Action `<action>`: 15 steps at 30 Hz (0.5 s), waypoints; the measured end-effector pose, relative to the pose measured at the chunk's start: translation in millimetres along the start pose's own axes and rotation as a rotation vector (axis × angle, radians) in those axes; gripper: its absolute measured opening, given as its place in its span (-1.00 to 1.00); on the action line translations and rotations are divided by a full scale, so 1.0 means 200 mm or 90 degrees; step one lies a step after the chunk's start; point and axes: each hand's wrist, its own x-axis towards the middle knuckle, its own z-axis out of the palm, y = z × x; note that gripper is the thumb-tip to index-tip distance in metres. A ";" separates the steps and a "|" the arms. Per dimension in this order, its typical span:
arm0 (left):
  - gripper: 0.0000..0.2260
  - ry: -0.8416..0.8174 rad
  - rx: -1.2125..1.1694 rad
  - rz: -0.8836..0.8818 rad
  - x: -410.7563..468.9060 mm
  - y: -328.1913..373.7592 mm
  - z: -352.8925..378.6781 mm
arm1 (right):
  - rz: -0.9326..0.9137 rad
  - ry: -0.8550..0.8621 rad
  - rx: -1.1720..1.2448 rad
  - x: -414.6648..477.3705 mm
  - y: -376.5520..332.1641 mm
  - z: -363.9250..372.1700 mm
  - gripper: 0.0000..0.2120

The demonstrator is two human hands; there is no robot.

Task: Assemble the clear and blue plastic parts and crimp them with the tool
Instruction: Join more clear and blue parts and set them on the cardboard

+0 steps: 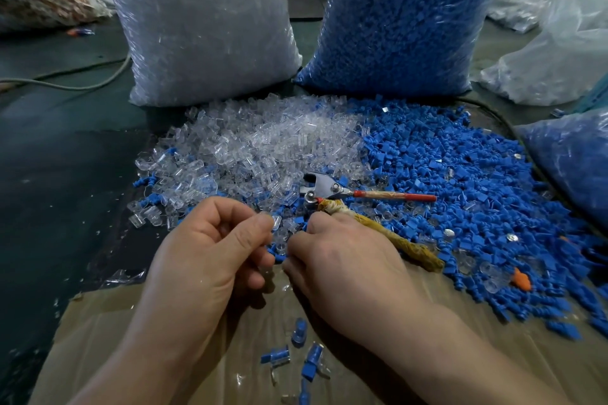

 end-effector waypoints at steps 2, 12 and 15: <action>-0.67 0.004 -0.006 0.004 0.00 -0.01 0.00 | -0.012 0.021 -0.008 0.00 0.00 0.00 -0.83; -0.84 0.127 0.258 0.145 0.01 -0.08 -0.07 | -0.065 0.020 0.016 0.01 0.00 0.03 -0.82; -0.88 0.102 0.220 0.117 0.02 -0.07 -0.06 | -0.058 0.032 0.009 0.02 0.00 0.04 -0.85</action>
